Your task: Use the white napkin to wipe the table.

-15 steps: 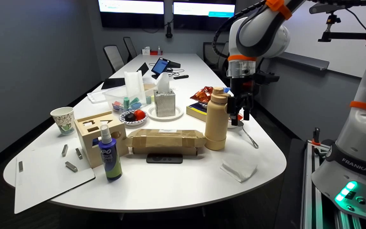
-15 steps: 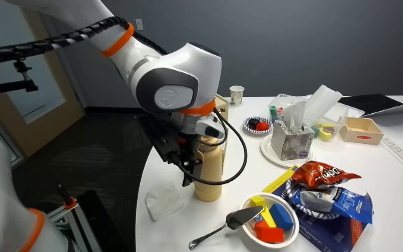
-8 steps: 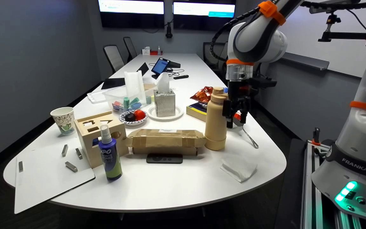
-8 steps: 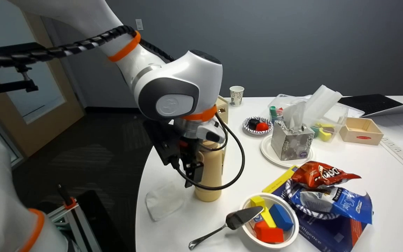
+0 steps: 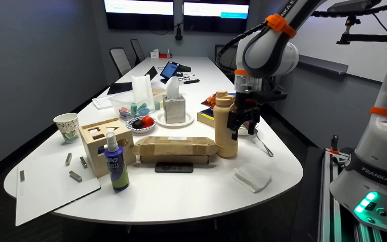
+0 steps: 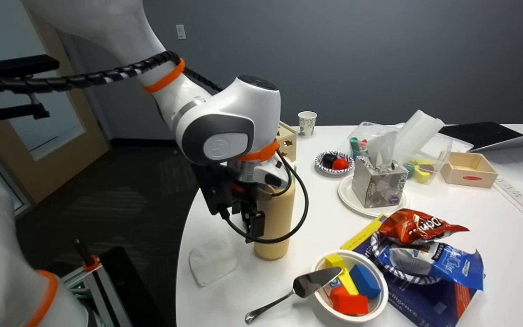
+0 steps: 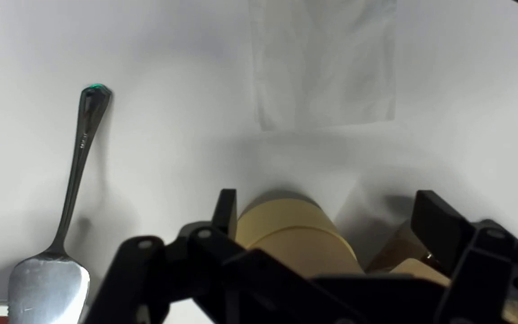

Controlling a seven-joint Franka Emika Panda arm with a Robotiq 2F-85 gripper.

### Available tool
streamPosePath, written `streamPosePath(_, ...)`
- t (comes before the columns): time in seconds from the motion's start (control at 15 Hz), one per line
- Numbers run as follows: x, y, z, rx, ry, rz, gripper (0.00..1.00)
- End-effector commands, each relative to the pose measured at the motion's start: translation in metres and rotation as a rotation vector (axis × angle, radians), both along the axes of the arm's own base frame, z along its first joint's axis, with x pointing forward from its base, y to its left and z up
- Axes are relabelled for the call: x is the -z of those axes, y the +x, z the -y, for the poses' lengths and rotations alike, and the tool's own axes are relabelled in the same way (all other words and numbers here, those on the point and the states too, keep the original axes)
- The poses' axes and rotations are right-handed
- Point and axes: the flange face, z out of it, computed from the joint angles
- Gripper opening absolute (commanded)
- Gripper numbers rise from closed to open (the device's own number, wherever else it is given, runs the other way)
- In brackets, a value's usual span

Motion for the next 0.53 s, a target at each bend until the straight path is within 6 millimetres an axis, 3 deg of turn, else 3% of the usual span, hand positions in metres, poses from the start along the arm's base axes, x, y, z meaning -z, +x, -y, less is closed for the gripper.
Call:
streamPosePath(0.0, 0.010, 0.004, -0.005, 0.037, -0.028, 0.021, 1.00)
streamPosePath(0.47, 0.027, 0.005, -0.009, 0.067, -0.090, 0.010, 1.00)
